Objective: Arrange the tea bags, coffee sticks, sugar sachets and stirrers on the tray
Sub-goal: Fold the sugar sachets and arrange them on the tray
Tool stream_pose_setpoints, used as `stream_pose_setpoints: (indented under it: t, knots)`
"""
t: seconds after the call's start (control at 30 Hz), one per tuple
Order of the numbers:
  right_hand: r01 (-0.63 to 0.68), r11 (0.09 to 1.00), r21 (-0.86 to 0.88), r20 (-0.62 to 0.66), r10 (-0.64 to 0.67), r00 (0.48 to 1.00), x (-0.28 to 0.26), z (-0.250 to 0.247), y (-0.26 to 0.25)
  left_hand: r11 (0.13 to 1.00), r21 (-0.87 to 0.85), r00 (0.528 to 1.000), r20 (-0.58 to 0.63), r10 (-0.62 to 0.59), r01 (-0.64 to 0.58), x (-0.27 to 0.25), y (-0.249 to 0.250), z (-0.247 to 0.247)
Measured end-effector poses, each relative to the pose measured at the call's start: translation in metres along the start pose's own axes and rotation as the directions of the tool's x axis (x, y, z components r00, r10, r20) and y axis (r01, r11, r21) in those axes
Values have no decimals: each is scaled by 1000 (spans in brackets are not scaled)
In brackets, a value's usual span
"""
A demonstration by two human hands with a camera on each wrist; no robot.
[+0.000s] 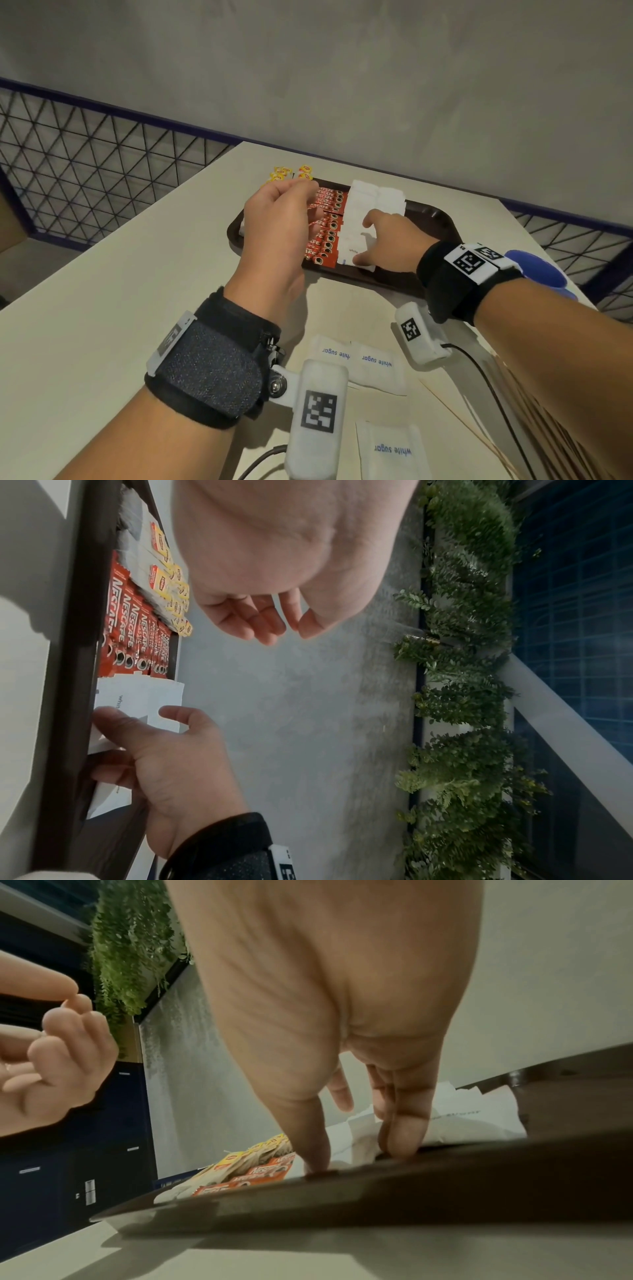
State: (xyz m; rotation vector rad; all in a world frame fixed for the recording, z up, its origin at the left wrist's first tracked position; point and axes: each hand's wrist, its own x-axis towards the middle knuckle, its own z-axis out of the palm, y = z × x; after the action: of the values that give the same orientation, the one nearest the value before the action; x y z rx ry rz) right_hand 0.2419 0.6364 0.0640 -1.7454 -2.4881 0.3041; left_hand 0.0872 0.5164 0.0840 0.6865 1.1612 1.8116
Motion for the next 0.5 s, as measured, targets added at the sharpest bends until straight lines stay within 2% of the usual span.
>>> stream_pose_setpoints:
  t: [0.13,0.2,0.23,0.3,0.37,0.43,0.5]
  knots:
    - [7,999,-54,-51,-10,999,-10,-9,-5,1000,-20,1000,-1,9,-9,1,1,0]
    - [86,995,-48,-109,-90,990,-27,-22,-14,1000,-25,1000,0,14,-14,2,2,-1]
    - [142,989,-42,-95,-146,985,-38,-27,-19,1000,-27,1000,3,14,-14,2,2,-2]
    - [251,968,-8,40,-250,967,-64,-34,-27,999,-44,1000,2,18,-18,1,6,-3]
    - [316,949,1,234,-308,922,-91,-32,-30,997,-70,999,-11,35,-35,2,12,-4]
    - [345,936,-71,370,-297,881,-111,-22,-29,995,-82,998,-22,54,-56,1,18,-6]
    - [352,929,-110,414,-279,866,-122,-9,-27,995,-79,998,-26,65,-66,0,22,-7]
